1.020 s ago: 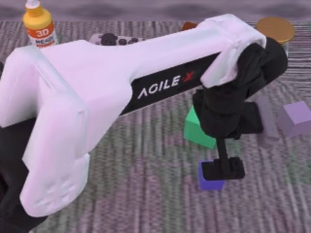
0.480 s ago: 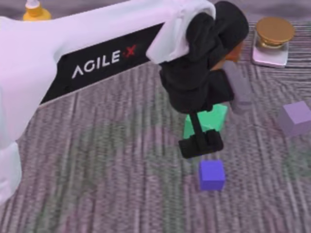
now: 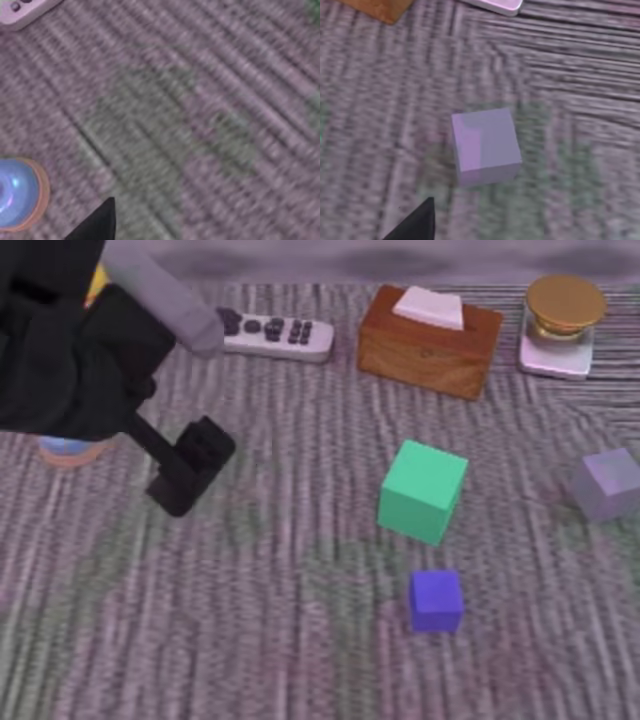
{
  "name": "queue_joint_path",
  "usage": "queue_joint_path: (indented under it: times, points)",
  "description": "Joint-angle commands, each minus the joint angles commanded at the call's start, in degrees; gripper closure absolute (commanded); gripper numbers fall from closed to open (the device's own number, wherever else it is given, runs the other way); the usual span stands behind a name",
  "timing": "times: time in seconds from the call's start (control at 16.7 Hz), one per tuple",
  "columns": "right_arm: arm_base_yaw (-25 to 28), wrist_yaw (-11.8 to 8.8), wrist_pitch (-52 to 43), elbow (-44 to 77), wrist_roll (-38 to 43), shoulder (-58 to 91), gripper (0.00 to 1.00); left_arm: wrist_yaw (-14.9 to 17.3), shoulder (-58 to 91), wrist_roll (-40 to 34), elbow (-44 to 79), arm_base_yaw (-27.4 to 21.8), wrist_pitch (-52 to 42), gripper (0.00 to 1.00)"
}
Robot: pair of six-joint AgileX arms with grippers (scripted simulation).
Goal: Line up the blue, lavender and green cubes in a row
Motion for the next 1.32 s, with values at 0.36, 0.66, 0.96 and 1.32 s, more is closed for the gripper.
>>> queue_joint_path:
  times: [0.36,0.66,0.96,1.32]
  points:
    - [1.41,0.09,-18.87,25.46,-2.90,34.97,0.00,-0.20,-37.47,-9.38,-34.30,14.88,19.83,0.00]
    - [2.30,0.11,-30.06,42.61,-4.73,55.23,0.00,0.27,-60.17,-15.57,-54.48,23.76,34.42,0.00]
    - [2.76,0.09,-35.46,52.24,-5.69,65.81,0.00,0.77,-72.55,-19.10,-64.45,28.17,42.68,0.00]
    - [2.46,0.10,-35.77,52.91,-5.73,66.44,0.00,0.80,-73.29,-19.36,-65.01,28.46,43.24,0.00]
